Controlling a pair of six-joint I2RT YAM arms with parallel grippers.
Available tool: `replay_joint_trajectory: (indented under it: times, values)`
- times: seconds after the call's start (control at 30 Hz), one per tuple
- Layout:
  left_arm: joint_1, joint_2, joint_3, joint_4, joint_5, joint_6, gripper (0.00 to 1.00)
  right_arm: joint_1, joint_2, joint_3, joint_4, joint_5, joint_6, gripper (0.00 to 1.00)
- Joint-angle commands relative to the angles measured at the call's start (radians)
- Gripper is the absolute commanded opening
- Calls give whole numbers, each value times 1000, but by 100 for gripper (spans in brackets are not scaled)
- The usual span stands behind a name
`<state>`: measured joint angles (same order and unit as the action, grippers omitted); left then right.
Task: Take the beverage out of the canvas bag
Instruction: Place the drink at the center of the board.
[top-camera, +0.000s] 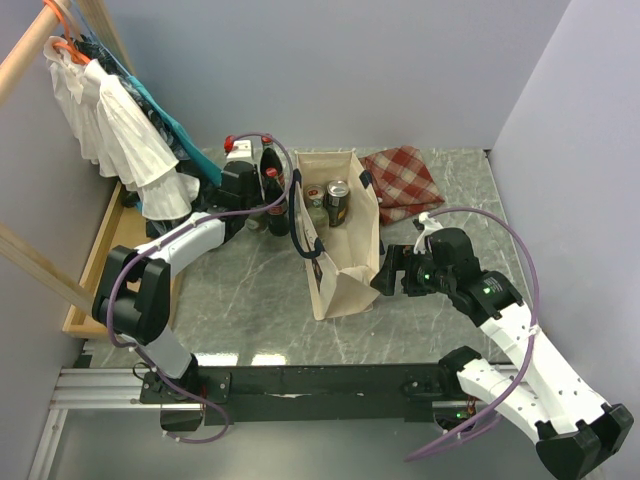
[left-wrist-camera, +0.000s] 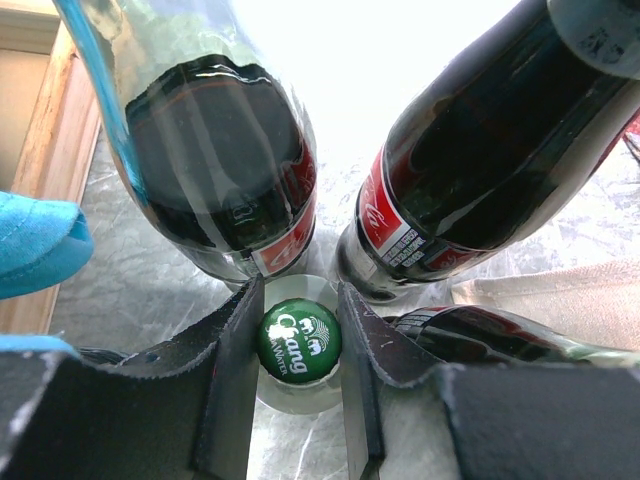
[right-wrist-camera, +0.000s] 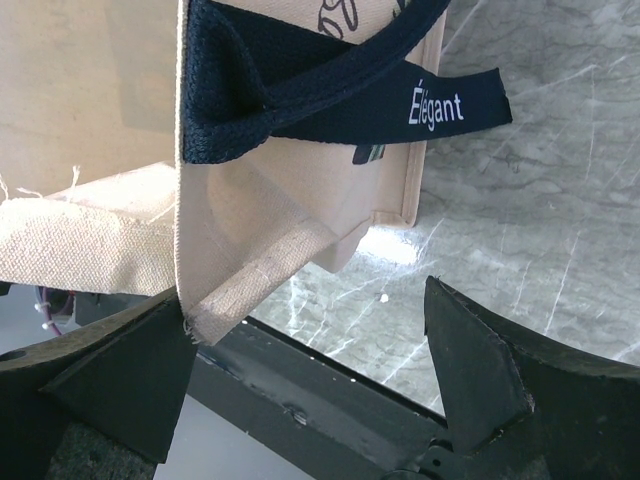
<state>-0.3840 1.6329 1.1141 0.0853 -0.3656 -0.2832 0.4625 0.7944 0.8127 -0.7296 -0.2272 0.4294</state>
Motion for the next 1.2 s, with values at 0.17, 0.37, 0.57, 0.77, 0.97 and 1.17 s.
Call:
replay_joint_trajectory:
  times: [0.17, 0.37, 0.57, 0.77, 0.97, 1.17]
  values:
    - [0, -39, 27, 126, -19, -47, 30, 8, -11, -20, -39, 32, -24, 94]
    - [0, -44, 21, 120, -7, -56, 39, 8, -12, -21, -36, 31, -23, 94]
    - [-1, -48, 21, 111, -1, -56, 51, 7, -11, -21, -37, 31, -24, 94]
    - [-1, -60, 24, 96, -9, -53, 52, 7, -12, -20, -36, 32, -23, 94]
    - [-1, -90, 39, 61, -9, -53, 56, 7, -7, -21, -34, 32, -23, 94]
    - [-1, -139, 75, 13, 8, -59, 63, 7, -7, -23, -33, 26, -23, 94]
